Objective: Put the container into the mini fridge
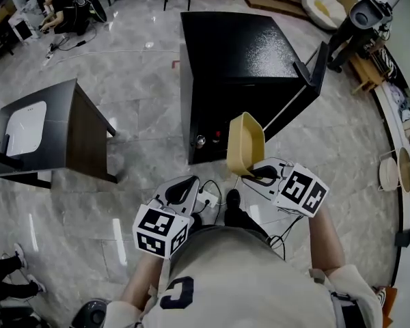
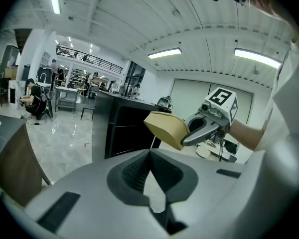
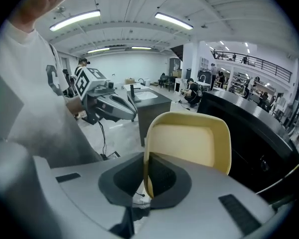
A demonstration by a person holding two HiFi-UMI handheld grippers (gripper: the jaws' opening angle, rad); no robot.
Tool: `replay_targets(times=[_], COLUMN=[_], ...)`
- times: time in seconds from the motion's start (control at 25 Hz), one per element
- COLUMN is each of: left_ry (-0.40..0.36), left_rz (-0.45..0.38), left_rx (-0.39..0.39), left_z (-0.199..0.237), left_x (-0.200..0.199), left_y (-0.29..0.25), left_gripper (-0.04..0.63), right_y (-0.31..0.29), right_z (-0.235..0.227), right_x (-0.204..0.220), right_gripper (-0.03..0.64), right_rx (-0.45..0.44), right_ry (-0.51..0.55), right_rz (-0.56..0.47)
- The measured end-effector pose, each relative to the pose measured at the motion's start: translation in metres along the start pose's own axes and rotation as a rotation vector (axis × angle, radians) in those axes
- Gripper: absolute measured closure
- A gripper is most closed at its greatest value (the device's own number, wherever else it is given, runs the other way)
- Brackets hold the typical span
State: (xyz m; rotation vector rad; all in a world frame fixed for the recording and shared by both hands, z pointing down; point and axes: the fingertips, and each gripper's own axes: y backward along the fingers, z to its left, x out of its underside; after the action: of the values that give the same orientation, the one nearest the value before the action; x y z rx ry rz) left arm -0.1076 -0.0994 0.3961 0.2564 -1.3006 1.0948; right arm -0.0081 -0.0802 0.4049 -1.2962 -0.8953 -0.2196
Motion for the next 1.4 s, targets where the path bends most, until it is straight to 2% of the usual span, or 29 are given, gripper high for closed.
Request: replay_targets(times=[0.2,0.48,0.68,0.8,0.92,1.04,1.28,1.4], left_ry=[-0.010,0.024,0.052,0.068,0.083,0.087,0.094,0.093], left_rz=[0.032,0.055,0.065,0.076,0.080,0.084,0.084,0.081], left_rx=[-0.059,-0.160,-0.199,-0.205,-0.199,-0.204,-0.219,-0.219], left_z=[0.006,0.011,0.008,0.004,0.004,0.005,0.017,0.020], left_x=[0.000,-0.012,-0.015,-0.013,-0.012,-0.009,-0.002,-0.002], left_y=[-0.028,-0.070,-0.097,-0.109,-0.116,-0.118,-0.108,-0.105], left_gripper=[0.540,0.540,0.540,0.540,0.540,0.540,0.538,0.538], right_y=[-0.004,-0.006,-0.013,-0.020,-0.036,-0.048,-0.054,-0.057], right_z=[-0.042,-0.099,-0.142,-0.166,-0.189,-0.207,-0.213,-0.225], right_x=[0.024,0.051,0.067,0.077,0.083,0.088,0.085,0.084], right_gripper=[0.586,0.585,0.586,0.586,0.586,0.585,0.586,0.586], right_rx=[0.000,-0.071,-0.059,-0.048,-0.049,-0.015,-0.006,0.037], right_ry=[0.055,0.193,0.286,0.325,0.306,0.321,0.350,0.369], right_rz=[0.068,0.162,0.238,0.284,0.288,0.322,0.343,0.371])
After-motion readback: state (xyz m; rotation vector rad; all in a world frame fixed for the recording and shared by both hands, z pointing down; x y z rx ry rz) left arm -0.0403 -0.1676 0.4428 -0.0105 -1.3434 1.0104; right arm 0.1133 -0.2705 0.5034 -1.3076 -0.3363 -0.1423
